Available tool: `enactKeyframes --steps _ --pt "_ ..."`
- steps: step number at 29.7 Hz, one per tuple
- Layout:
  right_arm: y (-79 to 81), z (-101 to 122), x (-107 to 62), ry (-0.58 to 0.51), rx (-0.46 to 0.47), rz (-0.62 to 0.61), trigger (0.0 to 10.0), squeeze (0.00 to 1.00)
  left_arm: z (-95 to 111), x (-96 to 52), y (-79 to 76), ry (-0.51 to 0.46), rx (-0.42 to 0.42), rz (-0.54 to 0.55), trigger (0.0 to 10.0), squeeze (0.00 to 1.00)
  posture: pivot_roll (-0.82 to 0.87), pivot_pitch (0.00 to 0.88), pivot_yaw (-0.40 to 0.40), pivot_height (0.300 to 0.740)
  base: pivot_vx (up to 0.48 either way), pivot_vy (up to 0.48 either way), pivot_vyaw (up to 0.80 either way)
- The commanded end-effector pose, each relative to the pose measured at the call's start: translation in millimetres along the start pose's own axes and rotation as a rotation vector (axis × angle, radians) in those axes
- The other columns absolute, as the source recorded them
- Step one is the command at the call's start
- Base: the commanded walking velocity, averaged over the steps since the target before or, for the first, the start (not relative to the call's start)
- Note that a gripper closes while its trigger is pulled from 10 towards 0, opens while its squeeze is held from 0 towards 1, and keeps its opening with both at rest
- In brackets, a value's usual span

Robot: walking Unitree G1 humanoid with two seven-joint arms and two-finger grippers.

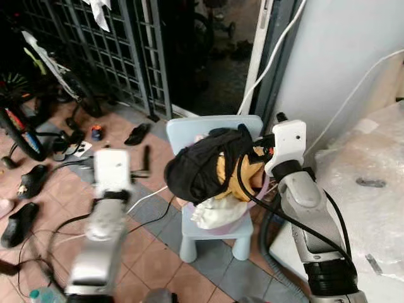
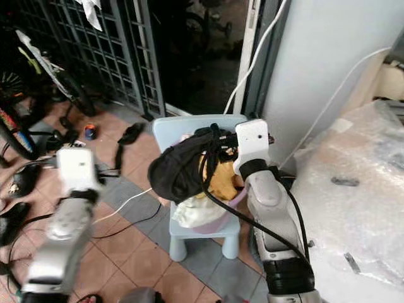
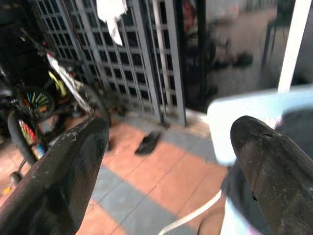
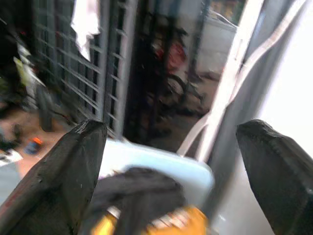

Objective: Clothes washing

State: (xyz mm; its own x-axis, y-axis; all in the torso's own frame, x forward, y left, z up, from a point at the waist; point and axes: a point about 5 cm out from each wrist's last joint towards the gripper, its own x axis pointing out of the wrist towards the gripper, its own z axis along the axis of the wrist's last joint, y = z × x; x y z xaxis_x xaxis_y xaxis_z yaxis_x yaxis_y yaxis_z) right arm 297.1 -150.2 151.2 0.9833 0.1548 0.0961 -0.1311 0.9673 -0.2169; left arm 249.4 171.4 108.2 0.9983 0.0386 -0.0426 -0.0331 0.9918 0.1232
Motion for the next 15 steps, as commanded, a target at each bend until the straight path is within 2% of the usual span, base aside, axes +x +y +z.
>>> enactKeyframes --steps 1,3,5,6,7,9,10,11,13,15 --pt "-9.4 -8 -0.4 0.044 -0.066 -0.060 10.0 0.00 4 -3.8 1.0 -0.034 0.014 -0.045 10.0 0.00 -0.02 0.020 0.045 0.740 0.000 0.000 0.00" --pt "-10.2 -9 0.2 0.048 -0.071 -0.072 10.0 0.00 3 -5.2 2.8 -0.029 0.024 -0.054 10.0 0.00 -0.02 0.020 0.045 0.740 0.000 0.000 0.00" --pt "-7.7 -14 -0.2 0.083 0.002 -0.061 10.0 0.00 2 -6.2 3.6 -0.030 0.034 -0.067 10.0 0.00 -0.02 0.021 0.041 0.740 0.000 0.000 0.00" --pt "-6.0 -17 -0.8 0.111 0.014 -0.048 10.0 0.00 3 -6.0 0.8 -0.043 0.037 -0.089 10.0 0.00 0.00 0.021 0.028 0.740 0.000 0.000 0.00" --pt "-1.1 -21 -2.1 0.126 0.068 -0.014 10.0 0.00 4 -4.9 -5.1 -0.055 0.032 -0.113 10.0 0.00 0.00 0.021 0.028 0.740 0.000 0.000 0.00" --pt "1.7 -22 -2.5 0.133 0.069 0.000 10.0 0.00 5 -4.5 -8.1 -0.063 0.024 -0.125 10.0 0.00 0.00 0.021 0.028 0.740 0.000 0.000 0.00" --pt "7.9 -22 -3.0 0.126 0.037 0.029 10.0 0.00 7 -4.9 -12.8 -0.073 0.017 -0.153 10.0 0.00 -0.01 0.025 0.024 0.740 0.000 0.000 0.00" --pt "14.5 -19 -4.2 0.107 0.015 0.071 10.0 0.00 7 -5.8 -15.5 -0.068 0.008 -0.174 10.0 0.00 -0.01 0.023 0.020 0.740 0.281 0.000 0.00" --pt "16.0 -18 -4.7 0.102 0.012 0.084 10.0 0.00 7 -6.1 -16.1 -0.065 0.006 -0.179 10.0 0.00 0.00 0.024 0.017 0.740 0.281 0.000 0.00" --pt "18.5 -21 -5.6 0.117 0.014 0.092 10.0 0.00 6 -4.7 -14.4 -0.063 0.018 -0.183 10.0 0.00 0.00 0.027 0.012 0.740 0.326 0.000 0.80"
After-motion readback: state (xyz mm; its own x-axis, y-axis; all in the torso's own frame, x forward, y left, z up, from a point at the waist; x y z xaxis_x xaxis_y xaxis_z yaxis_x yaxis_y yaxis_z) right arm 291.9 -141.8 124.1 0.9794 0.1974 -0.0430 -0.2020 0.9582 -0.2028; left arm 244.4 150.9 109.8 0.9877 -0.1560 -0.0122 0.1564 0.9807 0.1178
